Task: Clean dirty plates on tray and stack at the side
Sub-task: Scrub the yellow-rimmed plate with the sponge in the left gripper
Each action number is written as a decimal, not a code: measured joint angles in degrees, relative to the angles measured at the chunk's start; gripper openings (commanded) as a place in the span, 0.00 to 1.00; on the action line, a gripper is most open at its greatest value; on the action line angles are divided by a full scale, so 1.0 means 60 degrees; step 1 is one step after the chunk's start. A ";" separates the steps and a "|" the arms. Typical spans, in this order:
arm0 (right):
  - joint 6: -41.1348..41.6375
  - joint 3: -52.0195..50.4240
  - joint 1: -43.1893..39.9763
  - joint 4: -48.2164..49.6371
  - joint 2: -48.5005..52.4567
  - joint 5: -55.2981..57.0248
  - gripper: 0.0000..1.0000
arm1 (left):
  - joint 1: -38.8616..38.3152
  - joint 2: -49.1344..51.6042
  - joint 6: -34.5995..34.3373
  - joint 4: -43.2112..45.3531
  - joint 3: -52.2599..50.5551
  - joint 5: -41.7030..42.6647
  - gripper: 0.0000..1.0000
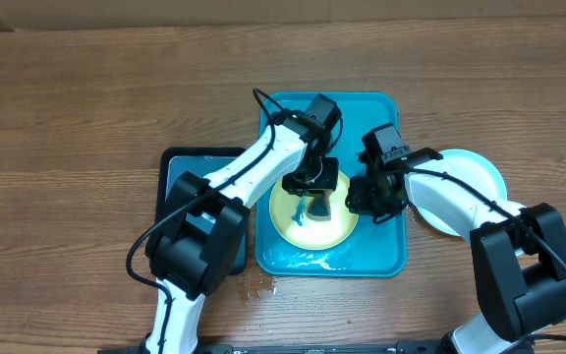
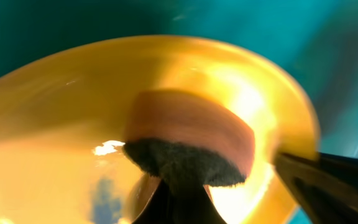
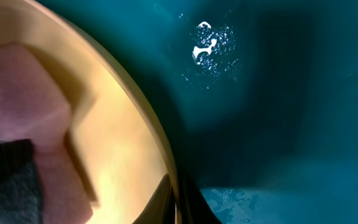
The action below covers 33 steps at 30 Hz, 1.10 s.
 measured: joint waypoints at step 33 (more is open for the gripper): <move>0.0029 0.0000 -0.0004 -0.0135 0.0000 -0.0022 0.04 | -0.0200 0.0284 0.0299 -0.2266 0.0076 -0.1075 0.04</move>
